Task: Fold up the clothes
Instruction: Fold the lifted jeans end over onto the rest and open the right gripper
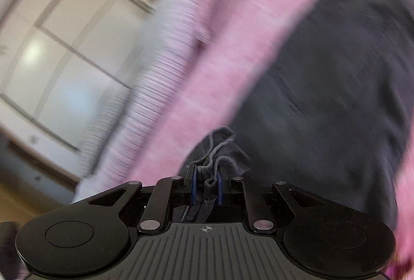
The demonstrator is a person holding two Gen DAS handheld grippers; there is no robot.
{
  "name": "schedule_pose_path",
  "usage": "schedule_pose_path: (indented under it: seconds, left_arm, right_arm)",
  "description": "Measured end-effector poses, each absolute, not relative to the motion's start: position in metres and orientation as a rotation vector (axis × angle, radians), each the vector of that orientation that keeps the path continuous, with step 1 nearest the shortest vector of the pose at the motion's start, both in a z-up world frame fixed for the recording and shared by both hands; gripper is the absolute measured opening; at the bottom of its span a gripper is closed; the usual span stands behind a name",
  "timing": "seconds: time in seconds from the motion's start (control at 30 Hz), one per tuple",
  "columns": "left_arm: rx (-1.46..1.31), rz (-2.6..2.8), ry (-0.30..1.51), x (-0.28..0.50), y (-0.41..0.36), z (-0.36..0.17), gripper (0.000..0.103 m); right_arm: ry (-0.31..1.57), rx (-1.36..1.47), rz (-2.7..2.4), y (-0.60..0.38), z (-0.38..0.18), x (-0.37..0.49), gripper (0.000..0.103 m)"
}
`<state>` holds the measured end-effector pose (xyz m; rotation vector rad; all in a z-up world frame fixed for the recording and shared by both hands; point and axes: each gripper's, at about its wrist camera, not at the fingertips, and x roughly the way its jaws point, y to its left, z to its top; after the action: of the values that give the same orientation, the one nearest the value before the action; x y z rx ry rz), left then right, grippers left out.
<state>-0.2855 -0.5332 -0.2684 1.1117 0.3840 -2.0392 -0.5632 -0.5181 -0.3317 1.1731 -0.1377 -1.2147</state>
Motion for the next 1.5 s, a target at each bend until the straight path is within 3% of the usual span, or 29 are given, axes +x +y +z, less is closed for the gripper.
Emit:
schedule_pose_path:
  seconds: [0.17, 0.27, 0.57, 0.77, 0.97, 1.1, 1.17, 1.27, 1.33, 1.5]
  left_arm:
    - [1.17, -2.02, 0.416, -0.303, -0.546, -0.288, 0.095]
    - [1.178, -2.015, 0.437, -0.305, -0.553, -0.295, 0.095]
    - [1.242, -1.965, 0.532, -0.306, -0.581, -0.324, 0.095]
    - [1.173, -1.937, 0.602, -0.284, -0.595, -0.321, 0.093]
    - [1.146, -1.89, 0.617, -0.257, -0.608, -0.324, 0.093]
    - [1.171, -1.939, 0.611, -0.245, -0.613, -0.336, 0.093]
    - [1.169, -1.966, 0.604, -0.237, -0.613, -0.334, 0.09]
    - [1.142, -1.977, 0.559, -0.214, -0.607, -0.314, 0.09]
    - [1.128, -1.96, 0.523, -0.19, -0.605, -0.3, 0.091]
    - [1.179, -1.955, 0.334, -0.146, -0.593, -0.279, 0.094]
  right_arm:
    - [-0.171, 1.133, -1.146, -0.531, -0.326, -0.577, 0.013]
    - [-0.032, 1.247, -1.182, -0.544, -0.359, -0.581, 0.014]
    - [0.072, 1.199, -1.219, -0.543, -0.358, -0.581, 0.014]
    - [0.129, 1.084, -1.303, -0.531, -0.322, -0.585, 0.03]
    - [0.27, 0.815, -1.166, -0.529, -0.305, -0.527, 0.03]
    - [0.347, 0.926, -1.231, -0.55, -0.342, -0.525, 0.025]
    - [0.345, 0.911, -1.271, -0.54, -0.332, -0.522, 0.025]
    - [0.414, 0.784, -1.261, -0.514, -0.304, -0.493, 0.04]
    - [0.49, 0.695, -1.183, -0.493, -0.296, -0.451, 0.059]
    - [0.706, 0.44, -0.978, -0.455, -0.299, -0.328, 0.064]
